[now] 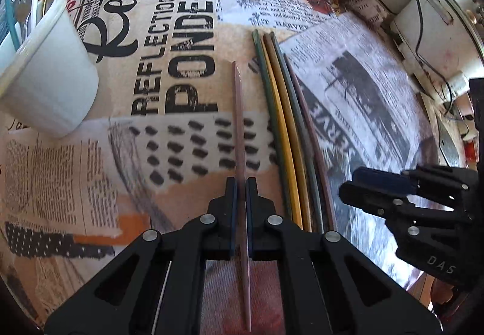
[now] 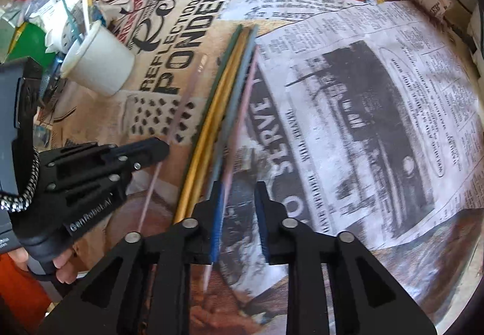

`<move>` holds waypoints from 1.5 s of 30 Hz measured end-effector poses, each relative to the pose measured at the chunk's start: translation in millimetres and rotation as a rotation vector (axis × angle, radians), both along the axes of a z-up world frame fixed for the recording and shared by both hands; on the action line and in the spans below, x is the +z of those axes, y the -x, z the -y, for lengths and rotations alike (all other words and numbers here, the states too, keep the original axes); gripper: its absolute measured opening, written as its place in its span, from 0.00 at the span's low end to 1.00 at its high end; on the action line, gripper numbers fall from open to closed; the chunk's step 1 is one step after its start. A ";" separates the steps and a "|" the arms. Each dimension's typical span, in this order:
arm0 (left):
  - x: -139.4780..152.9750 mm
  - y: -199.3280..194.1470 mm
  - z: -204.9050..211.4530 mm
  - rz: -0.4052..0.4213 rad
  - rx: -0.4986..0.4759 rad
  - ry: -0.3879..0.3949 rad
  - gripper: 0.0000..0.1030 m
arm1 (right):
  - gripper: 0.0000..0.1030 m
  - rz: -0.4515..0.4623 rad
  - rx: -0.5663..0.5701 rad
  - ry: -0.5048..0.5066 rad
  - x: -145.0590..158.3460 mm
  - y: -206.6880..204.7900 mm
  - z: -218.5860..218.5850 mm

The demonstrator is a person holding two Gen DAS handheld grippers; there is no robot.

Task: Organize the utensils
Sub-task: 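Close the left tool on a brown chopstick while the right tool grasps a pink chopstick, then lift the brown chopstick with the left tool while the right tool carries the pink one to the cup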

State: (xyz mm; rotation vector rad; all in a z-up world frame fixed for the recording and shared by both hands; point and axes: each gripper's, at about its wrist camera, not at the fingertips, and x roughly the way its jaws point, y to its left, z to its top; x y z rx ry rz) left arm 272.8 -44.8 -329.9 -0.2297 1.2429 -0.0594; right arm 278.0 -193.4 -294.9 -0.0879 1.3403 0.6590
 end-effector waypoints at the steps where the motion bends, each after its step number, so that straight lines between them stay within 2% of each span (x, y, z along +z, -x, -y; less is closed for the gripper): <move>1: -0.1 1.7 -0.4 -0.003 -0.004 0.002 0.03 | 0.20 0.004 0.007 0.010 -0.9 2.0 -2.7; 4: -0.4 4.1 -2.1 -0.018 -0.013 0.019 0.03 | 0.20 0.012 0.019 0.055 -6.1 5.3 -16.6; 7: -0.4 3.3 -3.6 -0.030 -0.016 0.030 0.03 | 0.17 0.058 0.036 0.080 -7.5 7.6 -19.6; 13: 0.1 -16.6 -1.7 -0.058 -0.043 0.012 0.05 | 0.15 0.098 0.038 0.133 -9.9 4.7 -12.0; 18: -0.6 -41.2 -3.1 -0.082 -0.065 0.009 0.05 | 0.14 0.061 -0.010 0.123 -12.0 -15.3 6.5; 23: -2.0 -62.9 -7.9 -0.115 -0.073 0.045 0.05 | 0.14 0.046 -0.007 0.128 -13.2 -35.1 6.2; 27: -2.9 -72.7 -8.1 -0.135 -0.087 0.063 0.05 | 0.14 0.069 0.022 0.165 -8.6 -45.4 -17.0; 31: -2.6 -78.3 -1.6 -0.153 -0.129 0.034 0.06 | 0.14 0.083 0.047 0.198 -11.5 -54.4 -40.9; 36: -3.0 -89.1 13.1 -0.150 -0.180 0.008 0.05 | 0.06 0.115 0.080 0.259 -16.2 -60.4 -66.9; 40: -3.8 -90.1 16.1 -0.141 -0.185 -0.007 0.05 | 0.06 0.073 0.013 0.211 -15.8 -64.0 -59.6; 45: 10.2 -81.2 13.4 -0.078 -0.167 -0.015 0.04 | 0.06 0.081 -0.061 0.141 -1.2 -62.5 -41.1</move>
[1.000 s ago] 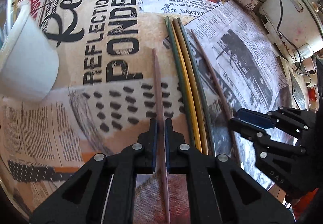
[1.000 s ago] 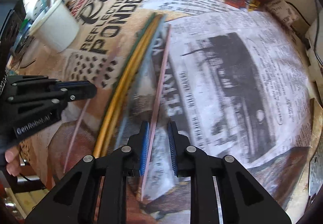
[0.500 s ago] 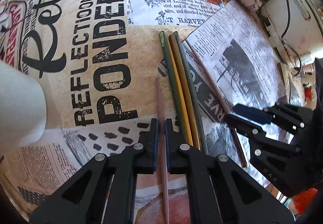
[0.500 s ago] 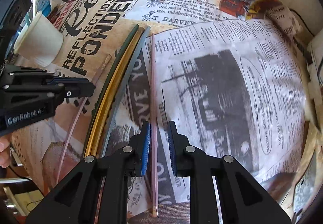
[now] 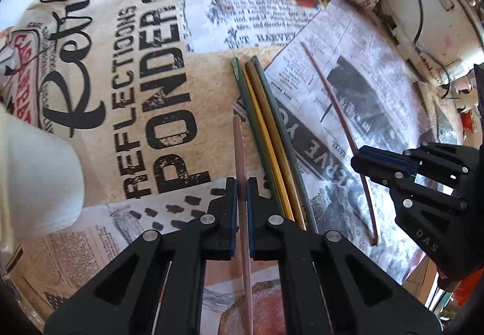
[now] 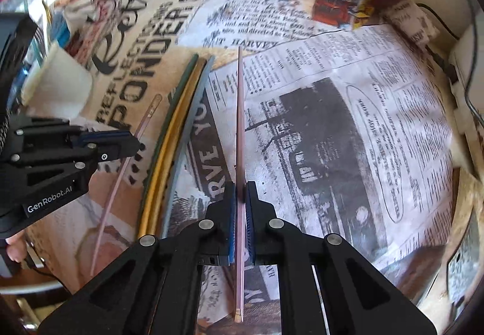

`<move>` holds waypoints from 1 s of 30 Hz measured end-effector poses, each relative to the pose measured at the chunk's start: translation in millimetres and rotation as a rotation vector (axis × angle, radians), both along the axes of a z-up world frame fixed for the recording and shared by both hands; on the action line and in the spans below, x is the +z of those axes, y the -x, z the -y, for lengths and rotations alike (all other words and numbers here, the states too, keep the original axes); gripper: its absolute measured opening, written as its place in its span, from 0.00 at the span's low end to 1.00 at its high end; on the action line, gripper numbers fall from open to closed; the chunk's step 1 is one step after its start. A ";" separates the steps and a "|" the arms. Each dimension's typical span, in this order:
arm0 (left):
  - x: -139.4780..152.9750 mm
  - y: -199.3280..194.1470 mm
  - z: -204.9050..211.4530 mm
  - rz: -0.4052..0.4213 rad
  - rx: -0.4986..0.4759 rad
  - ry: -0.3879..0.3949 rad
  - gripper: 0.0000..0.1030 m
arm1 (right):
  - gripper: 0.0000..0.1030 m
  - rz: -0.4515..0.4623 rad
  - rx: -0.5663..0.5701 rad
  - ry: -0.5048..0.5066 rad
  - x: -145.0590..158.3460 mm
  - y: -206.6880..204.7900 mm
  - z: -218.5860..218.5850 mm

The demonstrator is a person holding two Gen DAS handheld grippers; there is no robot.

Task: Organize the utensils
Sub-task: 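Lift the brown chopstick with the left tool while the right tool carries the pink one to the cup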

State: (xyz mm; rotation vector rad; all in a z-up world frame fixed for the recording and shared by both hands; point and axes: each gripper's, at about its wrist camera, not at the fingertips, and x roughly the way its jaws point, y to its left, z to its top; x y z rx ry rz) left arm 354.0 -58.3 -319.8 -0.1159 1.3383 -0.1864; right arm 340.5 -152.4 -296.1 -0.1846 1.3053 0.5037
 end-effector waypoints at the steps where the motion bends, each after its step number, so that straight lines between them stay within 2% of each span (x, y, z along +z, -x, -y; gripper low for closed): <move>1: 5.2 3.3 -2.9 0.016 0.005 0.001 0.04 | 0.06 0.009 -0.007 -0.011 4.4 1.8 3.3; 6: 33.7 21.2 -6.5 0.116 0.025 -0.023 0.04 | 0.06 0.061 -0.045 -0.067 26.4 12.8 12.0; 15: 81.8 67.4 -21.1 0.284 0.084 -0.057 0.04 | 0.06 0.179 -0.049 -0.123 69.9 45.4 30.9; 30: 142.8 132.3 -53.1 0.495 0.248 -0.049 0.04 | 0.05 0.303 0.006 -0.205 126.1 67.0 3.1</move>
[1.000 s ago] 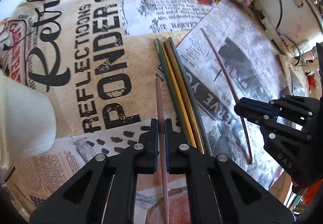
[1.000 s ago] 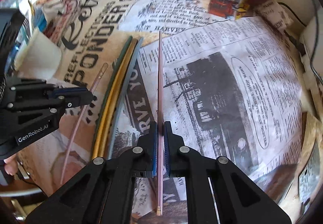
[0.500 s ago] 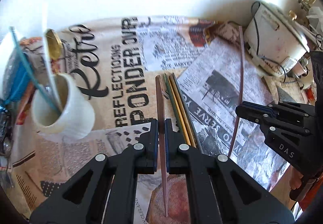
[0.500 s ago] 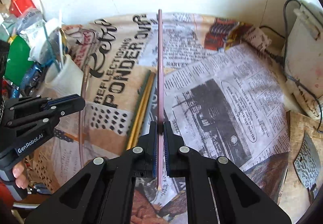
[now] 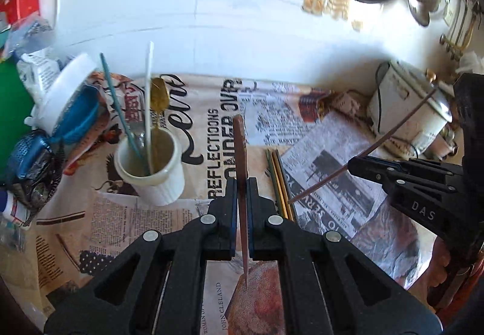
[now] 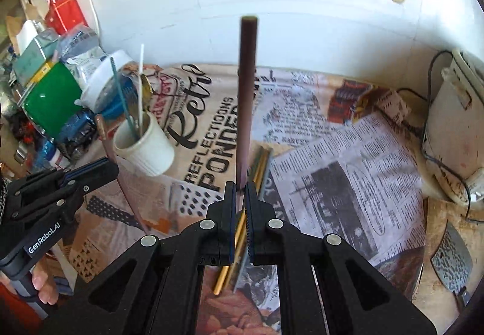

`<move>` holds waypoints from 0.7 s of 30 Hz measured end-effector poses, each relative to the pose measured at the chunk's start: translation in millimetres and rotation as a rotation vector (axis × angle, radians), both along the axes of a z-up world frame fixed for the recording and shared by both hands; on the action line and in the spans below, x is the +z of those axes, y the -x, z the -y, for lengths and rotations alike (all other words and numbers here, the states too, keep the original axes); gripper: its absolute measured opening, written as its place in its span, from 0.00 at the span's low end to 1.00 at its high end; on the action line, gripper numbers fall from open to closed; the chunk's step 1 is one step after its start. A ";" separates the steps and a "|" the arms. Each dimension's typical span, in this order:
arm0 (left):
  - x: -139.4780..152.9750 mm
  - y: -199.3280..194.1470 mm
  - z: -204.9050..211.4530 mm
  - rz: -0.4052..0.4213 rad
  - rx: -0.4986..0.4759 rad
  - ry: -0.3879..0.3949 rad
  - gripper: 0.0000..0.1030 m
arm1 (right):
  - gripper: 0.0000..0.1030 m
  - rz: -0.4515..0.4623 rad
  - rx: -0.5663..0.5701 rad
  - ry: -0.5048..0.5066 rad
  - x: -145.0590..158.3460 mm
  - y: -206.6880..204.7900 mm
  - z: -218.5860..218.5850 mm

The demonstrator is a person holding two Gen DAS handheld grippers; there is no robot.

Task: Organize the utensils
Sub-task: 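Lift the brown chopstick with the left tool while the right tool carries the pink one to the cup, then lower the brown chopstick into the cup and open the left tool while the right tool releases its chopstick there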

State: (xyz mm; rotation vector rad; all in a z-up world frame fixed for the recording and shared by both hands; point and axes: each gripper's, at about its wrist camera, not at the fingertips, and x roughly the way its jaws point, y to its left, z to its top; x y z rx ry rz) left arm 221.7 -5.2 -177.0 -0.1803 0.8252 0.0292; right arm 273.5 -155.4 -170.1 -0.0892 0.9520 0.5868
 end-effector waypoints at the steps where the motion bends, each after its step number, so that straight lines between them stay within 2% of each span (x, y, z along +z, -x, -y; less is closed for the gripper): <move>1: 5.2 4.5 -3.5 0.016 0.013 0.003 0.04 | 0.05 0.006 0.005 -0.005 3.6 1.0 -2.6; 11: 50.6 28.4 -36.7 0.135 0.102 0.006 0.03 | 0.05 0.076 0.077 -0.050 39.2 5.7 -37.6; 21: 97.0 42.3 -69.9 0.236 0.136 -0.029 0.02 | 0.05 0.120 0.134 -0.099 65.9 5.3 -74.0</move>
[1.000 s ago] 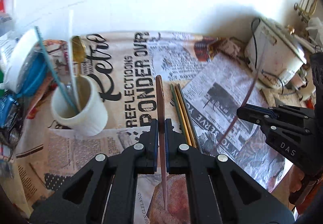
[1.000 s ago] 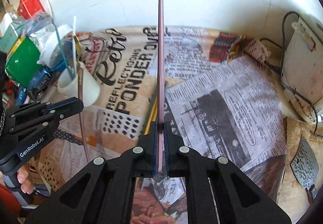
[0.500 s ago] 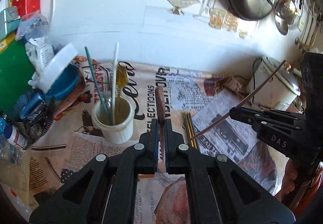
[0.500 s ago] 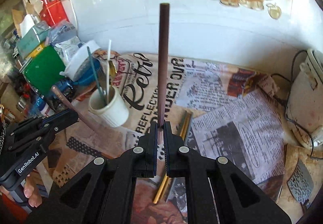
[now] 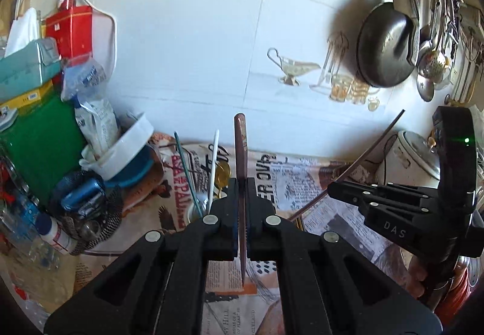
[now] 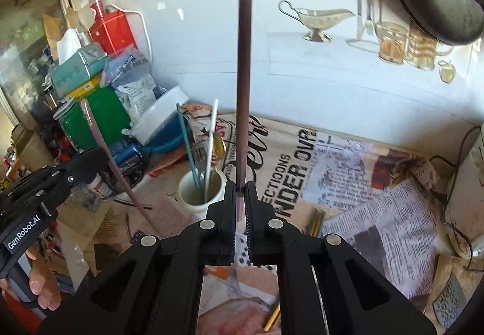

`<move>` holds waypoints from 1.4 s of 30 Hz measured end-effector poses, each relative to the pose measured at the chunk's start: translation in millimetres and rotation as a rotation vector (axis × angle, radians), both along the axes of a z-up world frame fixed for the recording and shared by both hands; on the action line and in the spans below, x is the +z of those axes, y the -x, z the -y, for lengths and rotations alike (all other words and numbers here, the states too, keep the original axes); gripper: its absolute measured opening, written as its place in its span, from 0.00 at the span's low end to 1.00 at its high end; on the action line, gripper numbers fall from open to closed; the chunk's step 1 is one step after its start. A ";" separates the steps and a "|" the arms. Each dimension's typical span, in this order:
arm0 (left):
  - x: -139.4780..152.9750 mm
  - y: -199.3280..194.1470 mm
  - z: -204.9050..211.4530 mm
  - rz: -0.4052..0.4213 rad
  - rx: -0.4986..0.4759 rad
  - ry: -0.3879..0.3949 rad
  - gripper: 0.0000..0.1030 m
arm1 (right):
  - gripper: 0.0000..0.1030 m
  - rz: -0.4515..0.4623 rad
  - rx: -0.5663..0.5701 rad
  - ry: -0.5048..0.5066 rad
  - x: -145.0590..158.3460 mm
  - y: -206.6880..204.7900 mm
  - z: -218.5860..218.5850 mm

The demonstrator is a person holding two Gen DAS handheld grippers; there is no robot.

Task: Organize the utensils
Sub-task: 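Lower the brown chopstick into the cup and open the left tool while the right tool releases its chopstick there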

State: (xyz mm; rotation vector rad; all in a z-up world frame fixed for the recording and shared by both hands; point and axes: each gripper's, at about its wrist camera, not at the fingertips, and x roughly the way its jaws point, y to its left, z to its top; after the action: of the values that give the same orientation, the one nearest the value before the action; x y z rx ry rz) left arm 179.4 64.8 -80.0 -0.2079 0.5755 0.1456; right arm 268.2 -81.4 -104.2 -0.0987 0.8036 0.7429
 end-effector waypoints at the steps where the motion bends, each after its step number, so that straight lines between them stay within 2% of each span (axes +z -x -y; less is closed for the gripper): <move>1: 3.0 -0.5 -2.5 0.005 0.002 -0.003 0.02 | 0.05 0.007 0.002 -0.001 1.9 0.0 -3.5; 10: 30.5 -10.6 -35.6 0.061 -0.002 -0.018 0.02 | 0.05 0.023 0.022 -0.034 15.8 -4.7 -40.1; 17: 31.6 -31.4 -54.2 0.067 -0.018 -0.035 0.02 | 0.05 0.005 0.021 -0.037 10.8 -15.3 -65.3; 22: 13.6 -48.3 -64.6 0.036 -0.033 -0.015 0.01 | 0.05 -0.037 0.009 -0.009 -8.4 -24.9 -78.7; 32: -43.6 -81.7 -84.9 -0.084 -0.060 0.056 0.00 | 0.05 -0.156 -0.004 0.082 -63.2 -41.0 -102.0; 37: -64.4 -92.1 -93.5 -0.138 -0.071 0.084 0.00 | 0.05 -0.189 -0.014 0.111 -80.4 -46.8 -111.1; 42: -73.2 -96.0 -97.2 -0.168 -0.081 0.085 0.00 | 0.05 -0.196 -0.018 0.128 -86.7 -49.2 -118.6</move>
State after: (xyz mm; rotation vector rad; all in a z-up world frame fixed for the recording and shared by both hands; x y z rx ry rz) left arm 275.4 162.0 -153.2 -0.2557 0.7567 0.0606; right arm 317.4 37.2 -190.9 -0.1352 1.0377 0.6906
